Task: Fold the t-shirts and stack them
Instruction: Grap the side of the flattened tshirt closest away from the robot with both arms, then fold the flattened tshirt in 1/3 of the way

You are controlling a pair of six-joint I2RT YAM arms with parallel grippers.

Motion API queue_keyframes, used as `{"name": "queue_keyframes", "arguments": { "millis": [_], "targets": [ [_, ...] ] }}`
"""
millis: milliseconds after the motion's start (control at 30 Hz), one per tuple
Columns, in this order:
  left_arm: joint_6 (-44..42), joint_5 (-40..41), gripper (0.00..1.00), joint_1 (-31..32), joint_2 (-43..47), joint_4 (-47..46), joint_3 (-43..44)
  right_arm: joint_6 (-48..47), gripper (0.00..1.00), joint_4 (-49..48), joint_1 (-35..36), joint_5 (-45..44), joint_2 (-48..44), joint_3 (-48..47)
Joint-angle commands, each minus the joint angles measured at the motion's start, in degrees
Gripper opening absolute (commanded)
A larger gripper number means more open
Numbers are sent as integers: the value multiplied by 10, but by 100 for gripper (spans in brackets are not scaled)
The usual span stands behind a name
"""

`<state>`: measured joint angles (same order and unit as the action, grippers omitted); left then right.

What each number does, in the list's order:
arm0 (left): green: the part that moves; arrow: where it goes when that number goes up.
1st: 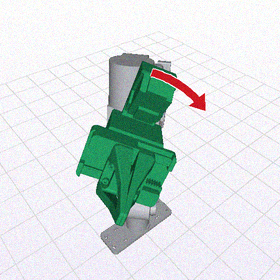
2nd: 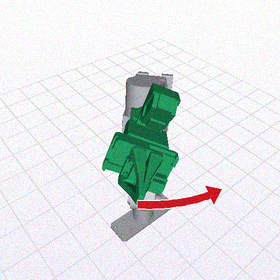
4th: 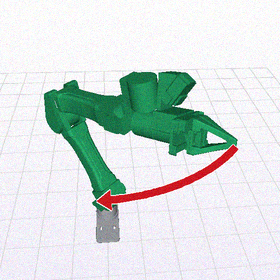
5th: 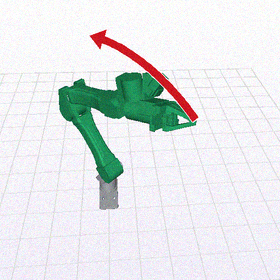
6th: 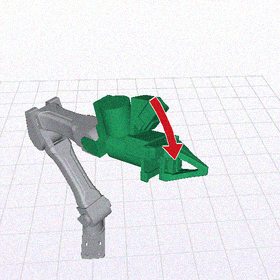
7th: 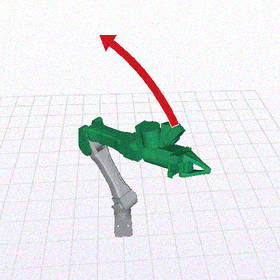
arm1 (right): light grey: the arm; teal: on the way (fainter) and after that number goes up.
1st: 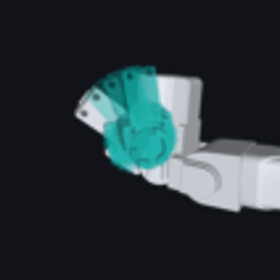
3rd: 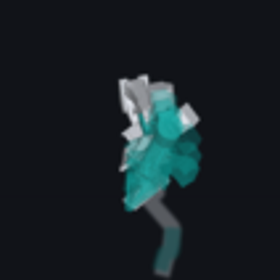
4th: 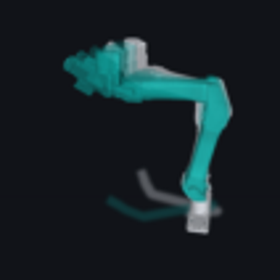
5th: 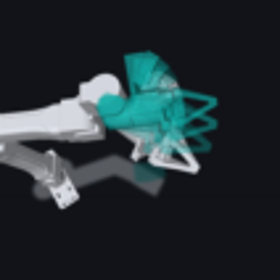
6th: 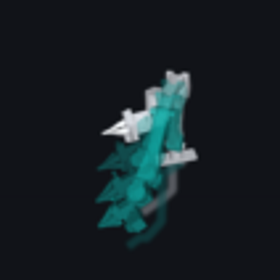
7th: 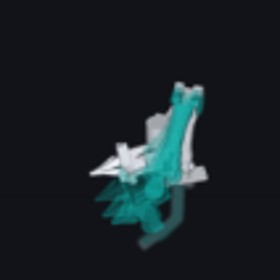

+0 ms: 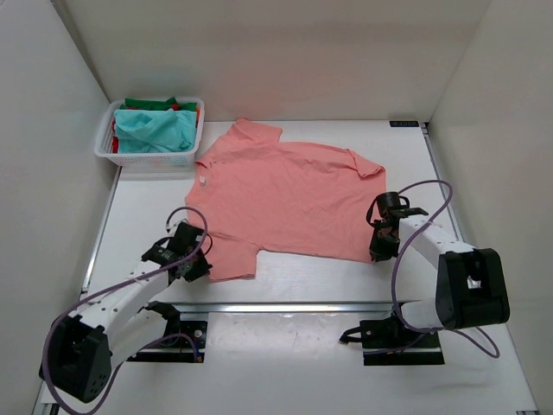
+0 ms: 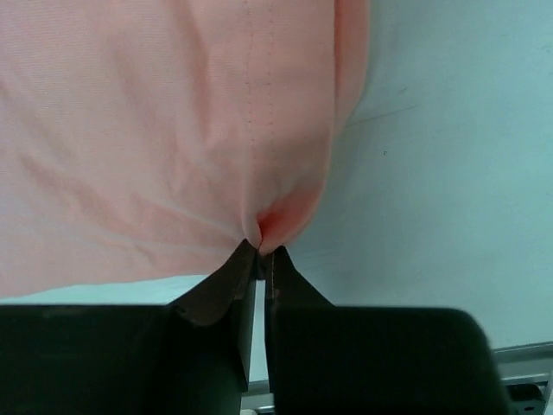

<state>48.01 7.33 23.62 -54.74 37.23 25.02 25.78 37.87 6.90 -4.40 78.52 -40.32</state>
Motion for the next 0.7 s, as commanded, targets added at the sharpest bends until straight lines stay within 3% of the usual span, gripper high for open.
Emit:
{"name": "queue_keyframes", "arguments": {
  "millis": [0,233,333,467,667],
  "targets": [
    [-19,-13,0,-6,49,27,77,-8,1,26,8,-16,-13,-29],
    [-84,-23,0,-21,1,86,329,-49,0,91,-44,29,-46,-171],
    [-88,-26,0,-9,-14,107,387,-56,0,123,-40,12,-50,-197],
    [-97,-56,0,-17,14,131,392,-63,0,156,-66,65,-66,-208],
    [-121,-73,0,-26,58,185,382,-42,0,205,-24,36,-123,-183]
  ]
}}
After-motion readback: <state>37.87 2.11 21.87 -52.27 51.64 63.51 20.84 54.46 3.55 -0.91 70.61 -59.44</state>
